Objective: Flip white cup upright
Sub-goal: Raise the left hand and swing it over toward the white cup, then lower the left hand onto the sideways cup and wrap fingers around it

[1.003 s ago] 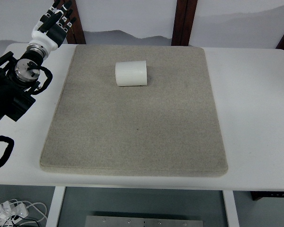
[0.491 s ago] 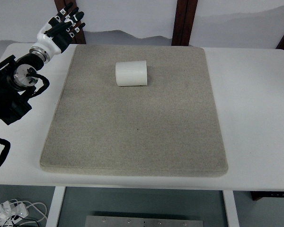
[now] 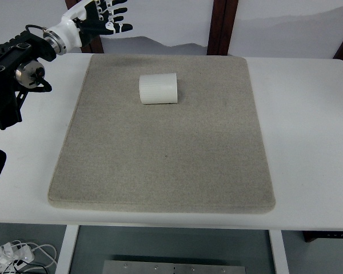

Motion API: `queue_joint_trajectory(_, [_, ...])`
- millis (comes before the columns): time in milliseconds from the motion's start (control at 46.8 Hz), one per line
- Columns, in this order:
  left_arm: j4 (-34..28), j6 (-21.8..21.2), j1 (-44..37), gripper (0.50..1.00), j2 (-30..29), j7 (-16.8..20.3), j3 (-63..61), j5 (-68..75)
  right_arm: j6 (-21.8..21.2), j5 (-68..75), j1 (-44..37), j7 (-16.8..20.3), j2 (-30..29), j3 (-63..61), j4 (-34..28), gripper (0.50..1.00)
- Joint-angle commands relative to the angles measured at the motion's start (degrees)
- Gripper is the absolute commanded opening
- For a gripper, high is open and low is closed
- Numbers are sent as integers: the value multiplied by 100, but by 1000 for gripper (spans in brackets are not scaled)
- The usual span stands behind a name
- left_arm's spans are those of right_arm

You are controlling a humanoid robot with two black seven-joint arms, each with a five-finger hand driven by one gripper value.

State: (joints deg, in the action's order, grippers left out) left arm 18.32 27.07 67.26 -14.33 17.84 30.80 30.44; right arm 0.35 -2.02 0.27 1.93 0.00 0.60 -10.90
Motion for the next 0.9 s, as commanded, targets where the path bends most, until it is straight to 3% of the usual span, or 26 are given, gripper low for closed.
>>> queue_joint_trajectory(0, [146,-71,111,977,-8,61,5,751,0,0,-1,-8,0,2,0,952])
queue_joint_trajectory(213, [269,-176,489,973,-26,96,-486,1982,0,0,-1,-8,0,-7,0,952])
queue_joint_trajectory(512, [498,-387,1017,969,27,105,-2217,2167,0,0,-1,1,0,2,0,952])
queue_joint_trajectory(576, [498,-527,1113,913,53,105,-2604,2343,0,0,-1,1,0,2,0,952])
queue_joint_trajectory(683, [498,-738,1210,934,115,105,-2965,2466,0,0,-1,1,0,-7,0,952])
queue_joint_trajectory(875, [498,-747,1219,962,282,88,-3167,2493,0,0,-1,1,0,-7,0,952])
